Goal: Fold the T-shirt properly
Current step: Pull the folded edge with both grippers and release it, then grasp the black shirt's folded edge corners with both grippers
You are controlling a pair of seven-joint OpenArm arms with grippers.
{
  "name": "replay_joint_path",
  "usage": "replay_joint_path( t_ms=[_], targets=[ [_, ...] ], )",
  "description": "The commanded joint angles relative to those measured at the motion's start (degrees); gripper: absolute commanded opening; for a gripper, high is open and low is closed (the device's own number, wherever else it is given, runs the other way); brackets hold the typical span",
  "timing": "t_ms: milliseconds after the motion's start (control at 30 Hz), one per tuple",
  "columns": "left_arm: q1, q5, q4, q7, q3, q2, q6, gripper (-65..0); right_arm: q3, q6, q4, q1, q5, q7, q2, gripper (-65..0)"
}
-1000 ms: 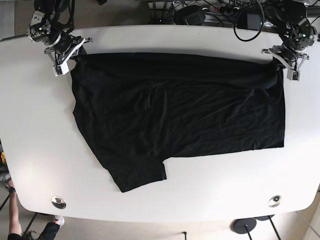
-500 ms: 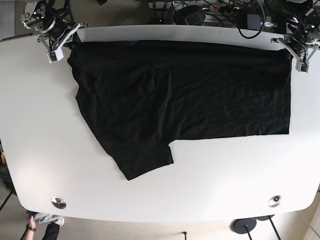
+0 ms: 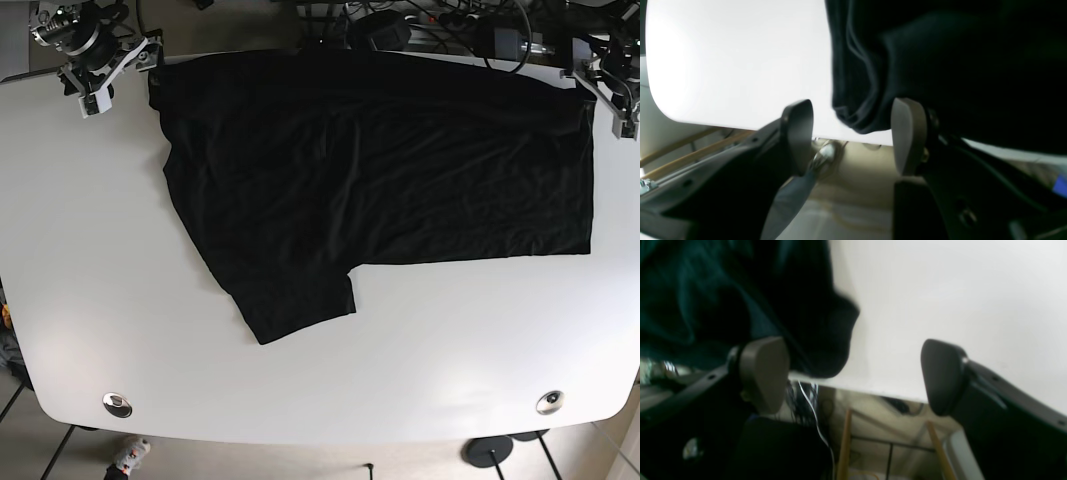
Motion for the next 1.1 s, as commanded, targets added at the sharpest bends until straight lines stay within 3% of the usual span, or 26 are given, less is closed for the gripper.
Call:
replay_joint_path(
  t_ms=[33,200,367,433,467,567,700,833,967,1100],
  targets=[
    [0.3,-4.8,1.5,0.9,-1.4,-2.4,0.3,-30.3,1.0,0.51,1.2,1.5,2.1,0.2,0.5,-6.8],
    [0.2,-11.5,2.5,3.1,-2.7,-6.4,0.3,-30.6,0.8,0.51,1.2,5.0,2.3,0.1,1.8,-6.7],
    [-2.4,-11.3,2.4,1.3,-3.8,-7.1,0.3,-30.6,0.5,0.42,0.5,13.2,2.0,-1.6,1.8,-6.7],
    [-7.2,-11.2,2.0,0.1,-3.4,-7.0,0.3,-30.6,-2.7,0.34,-0.9,19.4,-0.4,-4.4,1.8,-6.7],
    [-9.3,-10.4,2.0,0.0,-2.2,-7.0,0.3,-30.6,-4.1,0.34,-1.4,21.8,-2.9,-4.8,1.8,-6.7],
    [-19.3,-2.5,1.9,-0.2,5.5,-6.8,0.3,-30.6,-11.6,0.34,-6.6,32.8,-12.8,-4.7,1.2,-6.7],
    [-29.0,7.6,-2.3,-1.6,11.6,-5.1,0.3,-30.6,-16.1,0.34,-17.3,44.8,-16.9,-4.5,1.2,-6.8],
    [-34.0,16.5,-10.0,-10.3,14.5,-2.9,0.3,-30.6,-18.9,0.34,-31.3,56.4,-19.0,-2.2,1.2,-6.8],
    [-34.4,19.1,-14.7,-15.2,17.0,-2.8,0.3,-30.6,-21.5,0.25,-45.5,64.3,-21.7,3.8,1.2,-6.8],
    [-34.2,19.1,-15.8,-16.0,17.4,-2.9,0.3,-30.6,-22.0,0.25,-62.5,71.0,-24.4,13.6,1.2,-6.8]
  ],
)
